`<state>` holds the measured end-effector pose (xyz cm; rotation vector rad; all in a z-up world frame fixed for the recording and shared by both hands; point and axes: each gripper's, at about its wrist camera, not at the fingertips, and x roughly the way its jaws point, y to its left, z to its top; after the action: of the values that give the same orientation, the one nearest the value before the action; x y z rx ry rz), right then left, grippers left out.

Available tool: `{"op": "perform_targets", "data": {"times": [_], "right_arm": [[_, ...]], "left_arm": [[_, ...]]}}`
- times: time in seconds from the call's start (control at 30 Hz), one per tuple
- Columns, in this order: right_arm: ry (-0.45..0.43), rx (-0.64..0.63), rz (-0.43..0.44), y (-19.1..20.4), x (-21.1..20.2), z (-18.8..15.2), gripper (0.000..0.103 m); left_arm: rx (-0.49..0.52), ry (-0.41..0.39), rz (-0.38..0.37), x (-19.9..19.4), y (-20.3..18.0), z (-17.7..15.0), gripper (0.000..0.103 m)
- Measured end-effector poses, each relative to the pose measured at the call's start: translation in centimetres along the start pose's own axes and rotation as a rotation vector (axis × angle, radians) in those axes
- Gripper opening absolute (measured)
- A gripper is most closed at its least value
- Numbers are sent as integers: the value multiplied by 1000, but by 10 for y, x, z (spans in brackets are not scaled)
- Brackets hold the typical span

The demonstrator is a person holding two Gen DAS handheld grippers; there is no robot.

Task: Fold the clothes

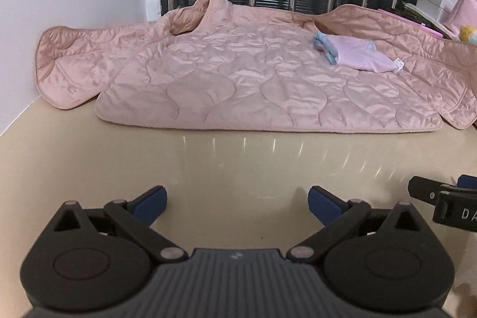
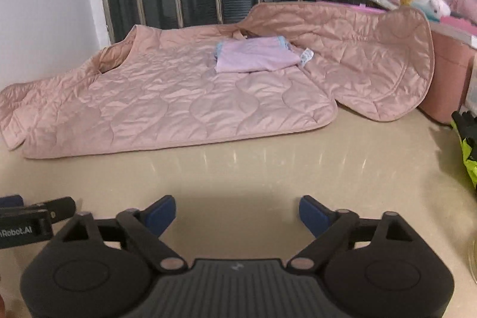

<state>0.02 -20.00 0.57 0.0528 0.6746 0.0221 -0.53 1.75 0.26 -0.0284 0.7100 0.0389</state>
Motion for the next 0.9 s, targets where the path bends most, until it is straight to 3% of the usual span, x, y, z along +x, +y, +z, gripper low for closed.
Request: {"op": "perform_targets", "data": {"times": [0.3,0.63,0.9], "right_arm": [[2,-18,-12,9,4,-2,103],[1,-34,-33,15,9,-2,103],[2,-42,-26,18,9,-1,103]], "left_arm": [[24,-3,14,8,-2,4,103],[23,-6,12,10,-3,5,102],[65,-23,-42,5,-10,0,102]]}}
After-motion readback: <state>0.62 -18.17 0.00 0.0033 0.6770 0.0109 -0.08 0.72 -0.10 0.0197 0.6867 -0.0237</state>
